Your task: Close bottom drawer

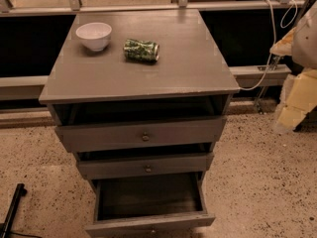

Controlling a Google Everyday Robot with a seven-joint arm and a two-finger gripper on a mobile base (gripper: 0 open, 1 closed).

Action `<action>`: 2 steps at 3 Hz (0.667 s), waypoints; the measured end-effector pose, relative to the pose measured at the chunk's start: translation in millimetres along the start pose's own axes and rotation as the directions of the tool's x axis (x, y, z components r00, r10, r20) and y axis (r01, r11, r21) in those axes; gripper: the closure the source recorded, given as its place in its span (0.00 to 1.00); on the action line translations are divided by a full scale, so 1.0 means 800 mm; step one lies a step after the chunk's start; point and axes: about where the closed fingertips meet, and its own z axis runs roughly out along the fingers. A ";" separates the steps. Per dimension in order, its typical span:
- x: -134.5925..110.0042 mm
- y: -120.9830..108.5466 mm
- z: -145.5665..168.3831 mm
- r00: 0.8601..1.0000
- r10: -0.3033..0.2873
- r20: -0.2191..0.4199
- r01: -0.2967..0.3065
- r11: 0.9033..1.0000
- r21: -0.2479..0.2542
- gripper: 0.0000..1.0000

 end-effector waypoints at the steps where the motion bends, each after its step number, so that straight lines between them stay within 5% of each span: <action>1: 0.000 0.001 0.003 1.000 -0.001 0.004 0.001 1.000 -0.007 0.00; 2: 0.003 0.006 0.020 1.000 -0.005 0.030 0.006 0.999 -0.049 0.00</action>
Offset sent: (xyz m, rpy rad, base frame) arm -0.0022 0.0015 -0.0387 0.0741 0.1004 0.0473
